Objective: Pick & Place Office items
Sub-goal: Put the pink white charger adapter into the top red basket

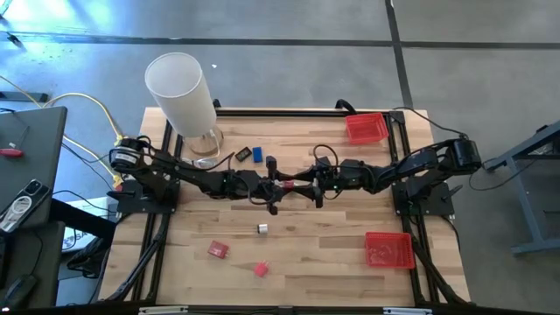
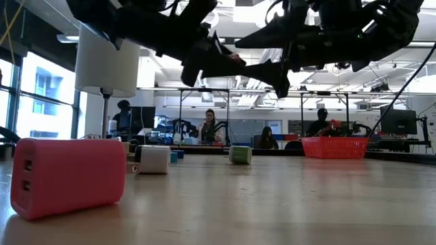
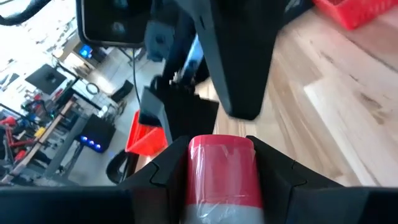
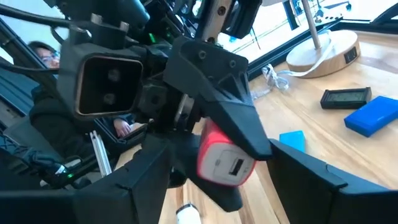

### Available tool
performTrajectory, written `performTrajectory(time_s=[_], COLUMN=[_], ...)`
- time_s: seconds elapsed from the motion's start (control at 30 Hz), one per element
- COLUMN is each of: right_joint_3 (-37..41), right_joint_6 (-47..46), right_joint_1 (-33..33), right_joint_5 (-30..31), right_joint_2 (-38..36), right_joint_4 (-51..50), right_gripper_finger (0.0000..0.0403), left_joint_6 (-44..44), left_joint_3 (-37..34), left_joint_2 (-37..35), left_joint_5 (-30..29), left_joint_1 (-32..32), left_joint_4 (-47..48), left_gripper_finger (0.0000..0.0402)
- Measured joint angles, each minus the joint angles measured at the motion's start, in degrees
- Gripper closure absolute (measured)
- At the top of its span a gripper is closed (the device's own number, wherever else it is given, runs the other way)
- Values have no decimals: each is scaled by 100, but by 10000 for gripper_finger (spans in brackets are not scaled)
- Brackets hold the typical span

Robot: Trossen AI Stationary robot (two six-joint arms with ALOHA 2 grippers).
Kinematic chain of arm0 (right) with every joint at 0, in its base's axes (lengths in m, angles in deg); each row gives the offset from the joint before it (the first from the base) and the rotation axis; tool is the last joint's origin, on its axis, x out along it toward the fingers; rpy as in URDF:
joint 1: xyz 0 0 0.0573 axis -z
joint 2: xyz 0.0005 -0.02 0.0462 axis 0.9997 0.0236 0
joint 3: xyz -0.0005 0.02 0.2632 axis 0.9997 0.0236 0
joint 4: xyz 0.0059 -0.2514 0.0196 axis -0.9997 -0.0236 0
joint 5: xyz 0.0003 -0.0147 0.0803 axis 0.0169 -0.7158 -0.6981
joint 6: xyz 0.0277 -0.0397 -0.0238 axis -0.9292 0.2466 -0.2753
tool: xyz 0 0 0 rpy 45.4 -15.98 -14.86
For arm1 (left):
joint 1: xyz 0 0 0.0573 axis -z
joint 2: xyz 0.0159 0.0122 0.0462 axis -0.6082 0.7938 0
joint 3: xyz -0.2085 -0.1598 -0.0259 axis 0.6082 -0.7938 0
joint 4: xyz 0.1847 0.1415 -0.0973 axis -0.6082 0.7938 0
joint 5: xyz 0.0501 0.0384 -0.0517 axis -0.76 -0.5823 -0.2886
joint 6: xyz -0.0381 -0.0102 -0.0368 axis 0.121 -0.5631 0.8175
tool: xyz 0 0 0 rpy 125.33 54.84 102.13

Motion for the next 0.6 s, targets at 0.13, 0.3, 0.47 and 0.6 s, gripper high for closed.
performTrajectory(time_s=[0.13, 0.3, 0.47, 0.6], right_joint_3=[0, -4, -4, -4], right_joint_6=[2, 2, 24, 35], right_joint_1=[0, 0, 0, 2], right_joint_5=[5, 12, 12, 10], right_joint_2=[0, 0, 0, 0], right_joint_4=[2, -29, -37, -39], right_gripper_finger=[154, 154, 154, 154], left_joint_6=[-17, -39, -28, -15], left_joint_3=[150, 258, 258, 258], left_joint_2=[146, 232, 241, 243], left_joint_5=[110, 128, 128, 134], left_joint_1=[0, -29, -130, -176], left_joint_4=[-8, -51, -171, -188], left_gripper_finger=[272, 272, 272, 272])
